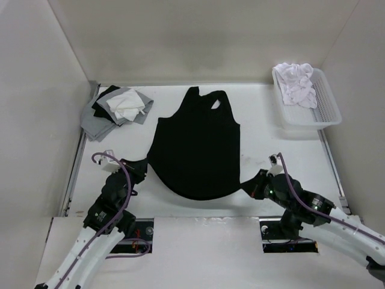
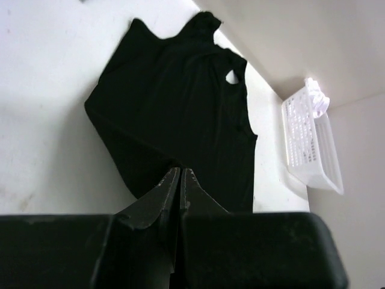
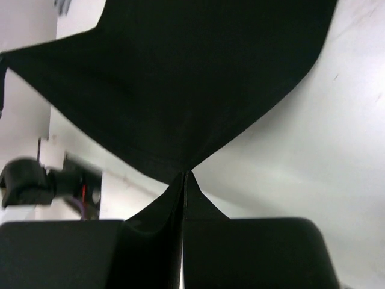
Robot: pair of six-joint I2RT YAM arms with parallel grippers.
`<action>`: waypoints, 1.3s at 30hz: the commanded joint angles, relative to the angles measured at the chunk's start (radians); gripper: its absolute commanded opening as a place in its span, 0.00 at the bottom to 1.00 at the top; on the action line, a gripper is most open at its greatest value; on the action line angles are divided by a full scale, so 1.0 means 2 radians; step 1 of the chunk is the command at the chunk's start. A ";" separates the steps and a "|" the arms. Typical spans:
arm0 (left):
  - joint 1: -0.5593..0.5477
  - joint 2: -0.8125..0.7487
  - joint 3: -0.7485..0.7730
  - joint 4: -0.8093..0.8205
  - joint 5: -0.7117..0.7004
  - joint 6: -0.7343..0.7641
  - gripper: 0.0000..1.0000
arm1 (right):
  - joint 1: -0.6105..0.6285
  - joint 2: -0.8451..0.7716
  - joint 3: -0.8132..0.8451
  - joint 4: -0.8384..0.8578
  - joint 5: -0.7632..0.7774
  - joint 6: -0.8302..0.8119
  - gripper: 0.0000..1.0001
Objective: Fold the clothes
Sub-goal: Fold the tank top
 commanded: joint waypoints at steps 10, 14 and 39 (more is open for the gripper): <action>-0.012 0.211 0.054 0.193 -0.085 0.035 0.00 | -0.081 0.222 0.113 0.149 0.019 -0.089 0.00; 0.031 0.420 0.160 0.339 -0.079 0.068 0.00 | -0.213 0.348 0.184 0.265 -0.061 -0.116 0.00; 0.098 0.705 0.215 0.484 -0.059 0.016 0.36 | -0.340 0.678 0.375 0.372 -0.151 -0.068 0.04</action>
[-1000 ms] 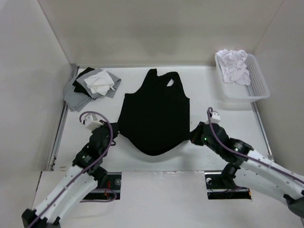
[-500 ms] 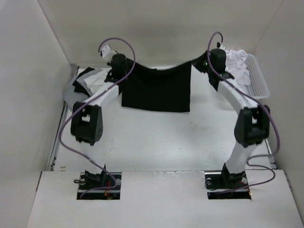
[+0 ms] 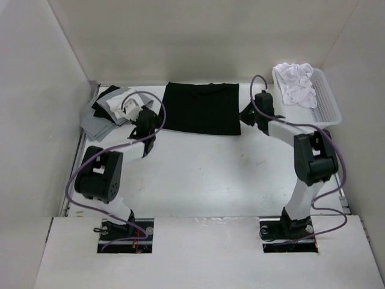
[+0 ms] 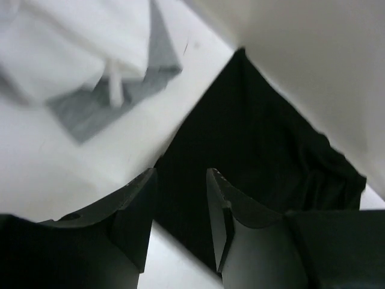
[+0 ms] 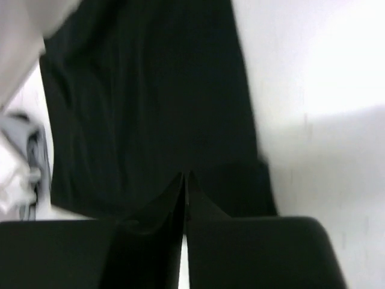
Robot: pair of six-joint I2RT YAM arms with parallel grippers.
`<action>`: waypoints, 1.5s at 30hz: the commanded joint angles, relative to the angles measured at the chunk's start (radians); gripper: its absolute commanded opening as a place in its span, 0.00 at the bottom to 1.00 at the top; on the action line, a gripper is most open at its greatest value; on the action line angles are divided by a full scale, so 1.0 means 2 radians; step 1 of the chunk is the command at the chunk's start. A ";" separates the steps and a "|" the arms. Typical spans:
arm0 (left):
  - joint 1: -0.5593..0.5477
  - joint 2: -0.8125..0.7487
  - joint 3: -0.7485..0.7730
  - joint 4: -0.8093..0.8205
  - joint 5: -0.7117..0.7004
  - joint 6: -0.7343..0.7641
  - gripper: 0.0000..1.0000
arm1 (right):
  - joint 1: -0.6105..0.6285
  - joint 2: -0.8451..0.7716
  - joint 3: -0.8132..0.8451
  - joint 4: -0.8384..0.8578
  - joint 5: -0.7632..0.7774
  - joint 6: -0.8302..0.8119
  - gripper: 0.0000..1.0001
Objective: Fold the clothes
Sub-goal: Fold the tank top
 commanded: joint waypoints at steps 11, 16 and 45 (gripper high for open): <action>0.039 0.015 -0.123 0.192 0.142 -0.132 0.54 | 0.059 -0.165 -0.205 0.156 0.002 0.011 0.03; 0.054 0.082 -0.081 0.209 0.169 -0.152 0.43 | 0.059 -0.142 -0.207 0.170 -0.015 0.016 0.03; 0.069 0.112 -0.067 0.188 0.160 -0.164 0.03 | 0.033 -0.081 -0.213 0.138 0.064 0.042 0.41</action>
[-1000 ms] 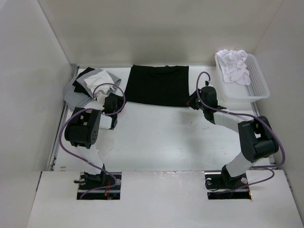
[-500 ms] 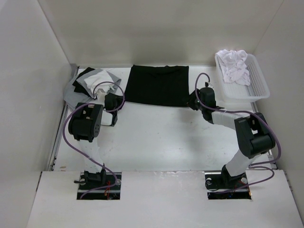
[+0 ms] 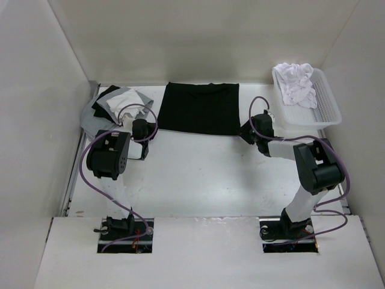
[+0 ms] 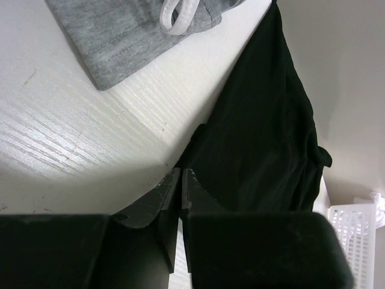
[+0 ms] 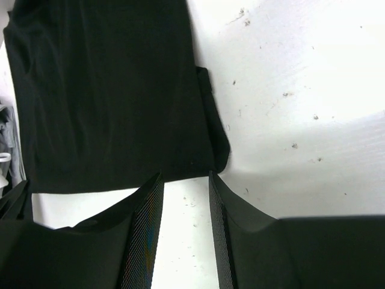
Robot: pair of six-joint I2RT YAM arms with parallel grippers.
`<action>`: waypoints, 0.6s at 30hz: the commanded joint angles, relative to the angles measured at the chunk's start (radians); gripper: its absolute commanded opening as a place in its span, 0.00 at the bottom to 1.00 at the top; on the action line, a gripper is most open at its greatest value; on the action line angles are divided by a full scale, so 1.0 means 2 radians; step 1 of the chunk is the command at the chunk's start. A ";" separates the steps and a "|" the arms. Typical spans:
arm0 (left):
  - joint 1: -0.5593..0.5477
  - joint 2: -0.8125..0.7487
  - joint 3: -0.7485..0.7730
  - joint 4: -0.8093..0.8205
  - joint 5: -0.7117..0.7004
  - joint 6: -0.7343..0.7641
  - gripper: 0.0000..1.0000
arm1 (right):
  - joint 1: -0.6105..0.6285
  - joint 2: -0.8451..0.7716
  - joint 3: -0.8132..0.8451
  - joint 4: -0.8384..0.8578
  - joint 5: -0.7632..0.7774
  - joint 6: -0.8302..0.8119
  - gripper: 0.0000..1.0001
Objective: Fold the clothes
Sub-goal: Fold the tank top
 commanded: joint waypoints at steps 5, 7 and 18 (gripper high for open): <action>0.004 -0.017 -0.009 0.019 0.006 -0.006 0.03 | 0.001 -0.007 -0.005 -0.007 0.028 0.016 0.39; 0.004 -0.018 -0.012 0.019 0.006 -0.006 0.02 | 0.002 -0.008 -0.008 -0.008 0.041 0.023 0.39; 0.010 -0.033 -0.036 0.030 -0.002 -0.008 0.01 | 0.002 0.045 0.006 0.026 0.043 0.077 0.30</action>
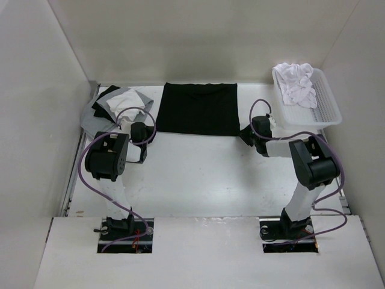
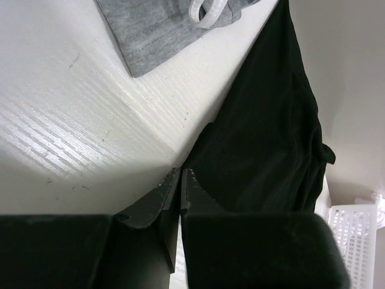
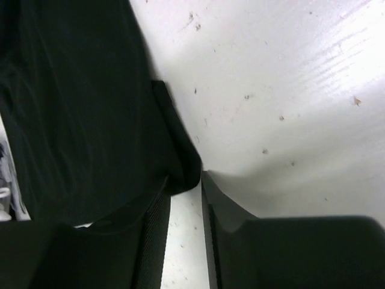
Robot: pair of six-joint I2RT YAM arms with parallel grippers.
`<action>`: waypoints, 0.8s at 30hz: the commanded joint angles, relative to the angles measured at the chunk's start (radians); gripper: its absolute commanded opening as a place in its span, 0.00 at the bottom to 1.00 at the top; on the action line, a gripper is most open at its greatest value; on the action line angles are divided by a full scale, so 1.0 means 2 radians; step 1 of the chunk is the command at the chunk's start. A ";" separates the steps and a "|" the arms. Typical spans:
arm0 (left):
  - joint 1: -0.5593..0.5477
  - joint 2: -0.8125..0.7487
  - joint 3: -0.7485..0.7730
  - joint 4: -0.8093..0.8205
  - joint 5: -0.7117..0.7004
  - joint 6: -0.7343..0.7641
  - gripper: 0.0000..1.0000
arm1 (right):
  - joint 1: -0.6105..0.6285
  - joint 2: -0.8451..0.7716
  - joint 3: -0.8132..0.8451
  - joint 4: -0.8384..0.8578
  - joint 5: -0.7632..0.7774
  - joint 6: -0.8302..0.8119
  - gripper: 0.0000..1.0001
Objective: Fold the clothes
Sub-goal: Fold the tank top
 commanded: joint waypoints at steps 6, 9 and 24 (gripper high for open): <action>0.004 -0.017 -0.006 0.022 -0.003 -0.004 0.01 | 0.002 0.022 0.009 0.035 0.010 0.036 0.13; 0.004 -0.017 -0.007 0.023 -0.003 -0.004 0.01 | 0.002 0.033 0.020 0.037 0.009 0.037 0.04; -0.029 -0.323 -0.100 -0.049 -0.027 0.021 0.00 | 0.029 -0.264 -0.073 -0.027 0.050 -0.071 0.00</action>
